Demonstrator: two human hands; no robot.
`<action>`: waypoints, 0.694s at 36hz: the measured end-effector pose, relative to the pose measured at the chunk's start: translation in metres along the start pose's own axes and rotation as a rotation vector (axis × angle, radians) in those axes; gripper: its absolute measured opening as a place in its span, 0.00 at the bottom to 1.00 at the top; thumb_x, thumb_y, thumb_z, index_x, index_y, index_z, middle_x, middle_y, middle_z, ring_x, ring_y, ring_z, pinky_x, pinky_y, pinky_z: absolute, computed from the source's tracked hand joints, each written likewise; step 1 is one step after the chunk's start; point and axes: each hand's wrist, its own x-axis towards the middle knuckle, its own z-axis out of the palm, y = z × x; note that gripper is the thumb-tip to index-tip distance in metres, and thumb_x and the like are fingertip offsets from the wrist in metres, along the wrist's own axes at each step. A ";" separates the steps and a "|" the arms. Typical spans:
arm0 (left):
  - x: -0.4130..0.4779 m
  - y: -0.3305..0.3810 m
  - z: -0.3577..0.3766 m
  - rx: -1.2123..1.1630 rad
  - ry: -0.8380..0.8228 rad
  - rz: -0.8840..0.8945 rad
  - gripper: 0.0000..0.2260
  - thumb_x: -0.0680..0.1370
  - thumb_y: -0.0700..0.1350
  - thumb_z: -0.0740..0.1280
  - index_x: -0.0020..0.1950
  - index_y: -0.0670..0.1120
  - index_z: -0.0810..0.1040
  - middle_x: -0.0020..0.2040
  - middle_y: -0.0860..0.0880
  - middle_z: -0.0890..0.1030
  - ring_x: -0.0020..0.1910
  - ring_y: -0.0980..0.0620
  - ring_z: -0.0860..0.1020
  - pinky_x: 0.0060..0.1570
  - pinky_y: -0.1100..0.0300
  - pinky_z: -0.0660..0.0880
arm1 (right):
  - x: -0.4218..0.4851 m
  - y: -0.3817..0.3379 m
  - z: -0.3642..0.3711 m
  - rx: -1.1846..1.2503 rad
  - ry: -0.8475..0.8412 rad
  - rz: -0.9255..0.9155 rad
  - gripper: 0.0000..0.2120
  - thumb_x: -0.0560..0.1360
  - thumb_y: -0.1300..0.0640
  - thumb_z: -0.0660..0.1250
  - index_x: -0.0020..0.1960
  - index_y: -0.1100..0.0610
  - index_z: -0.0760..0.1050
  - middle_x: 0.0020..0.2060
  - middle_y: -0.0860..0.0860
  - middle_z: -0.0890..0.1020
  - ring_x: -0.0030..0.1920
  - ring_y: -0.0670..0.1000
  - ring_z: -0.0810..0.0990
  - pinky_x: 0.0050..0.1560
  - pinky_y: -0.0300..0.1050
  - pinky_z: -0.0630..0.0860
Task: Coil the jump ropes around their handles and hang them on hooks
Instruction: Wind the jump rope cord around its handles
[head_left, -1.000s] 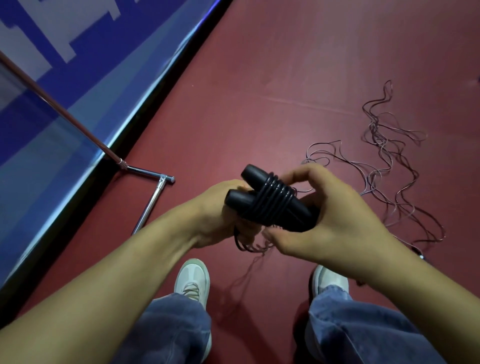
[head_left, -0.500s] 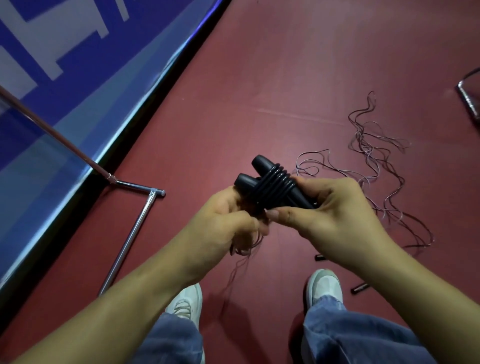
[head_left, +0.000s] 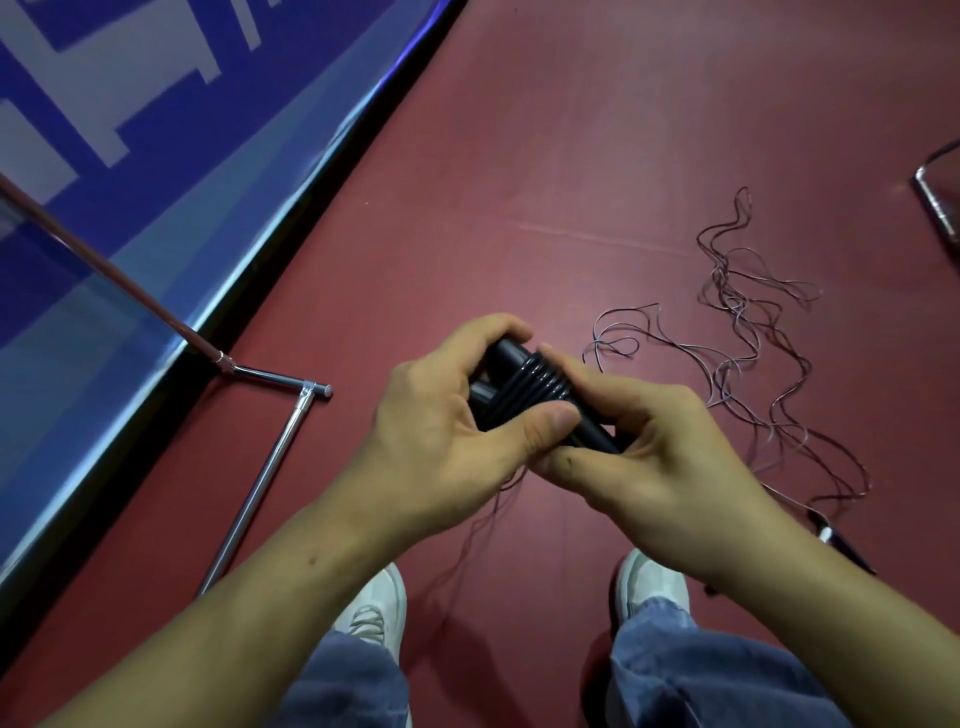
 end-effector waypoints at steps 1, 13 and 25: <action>-0.001 0.000 0.000 -0.010 0.007 0.015 0.20 0.71 0.54 0.76 0.60 0.52 0.79 0.46 0.56 0.81 0.38 0.60 0.79 0.41 0.70 0.74 | 0.000 0.000 0.000 0.024 -0.007 0.013 0.30 0.74 0.73 0.72 0.72 0.55 0.73 0.35 0.37 0.83 0.30 0.37 0.77 0.35 0.27 0.72; 0.000 -0.002 -0.011 -0.049 -0.079 -0.003 0.20 0.72 0.52 0.75 0.63 0.51 0.77 0.47 0.55 0.82 0.42 0.59 0.80 0.44 0.67 0.76 | 0.003 0.003 0.000 0.044 -0.055 0.070 0.35 0.75 0.70 0.72 0.77 0.53 0.67 0.32 0.29 0.78 0.32 0.33 0.77 0.35 0.26 0.71; 0.009 0.001 -0.021 -0.140 -0.269 -0.218 0.27 0.66 0.43 0.82 0.61 0.55 0.78 0.46 0.56 0.85 0.46 0.58 0.84 0.47 0.64 0.80 | 0.006 -0.004 -0.010 0.079 0.046 0.195 0.33 0.72 0.67 0.75 0.74 0.56 0.71 0.31 0.44 0.79 0.24 0.44 0.70 0.24 0.36 0.67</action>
